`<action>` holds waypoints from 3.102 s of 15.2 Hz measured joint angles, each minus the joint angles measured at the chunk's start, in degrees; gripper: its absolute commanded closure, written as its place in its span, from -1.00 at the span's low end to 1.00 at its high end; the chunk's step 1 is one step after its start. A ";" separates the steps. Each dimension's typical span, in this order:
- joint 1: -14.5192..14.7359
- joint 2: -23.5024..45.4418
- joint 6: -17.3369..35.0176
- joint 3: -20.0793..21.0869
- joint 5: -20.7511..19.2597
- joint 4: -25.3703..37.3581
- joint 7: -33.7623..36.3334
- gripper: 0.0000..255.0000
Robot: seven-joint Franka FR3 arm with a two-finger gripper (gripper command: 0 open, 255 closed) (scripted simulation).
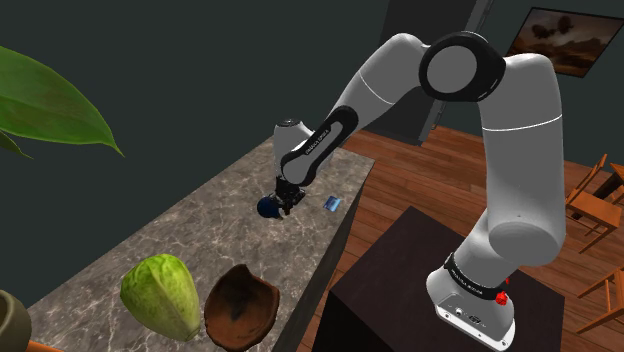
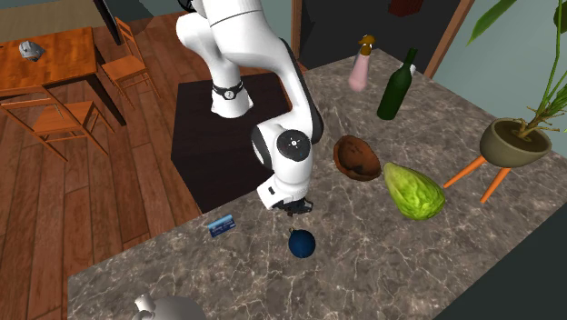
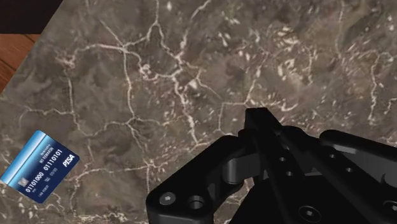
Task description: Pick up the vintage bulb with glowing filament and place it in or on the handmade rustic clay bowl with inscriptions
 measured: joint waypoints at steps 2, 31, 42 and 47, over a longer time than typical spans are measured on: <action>0.00 0.00 0.00 0.00 0.00 0.00 0.00 -1.00; -30.56 30.60 -5.95 28.57 3.87 28.07 -70.02 1.00; -31.38 28.17 -7.15 29.41 4.33 26.84 -69.34 1.00; -32.42 25.16 -8.42 30.59 4.98 25.22 -68.53 1.00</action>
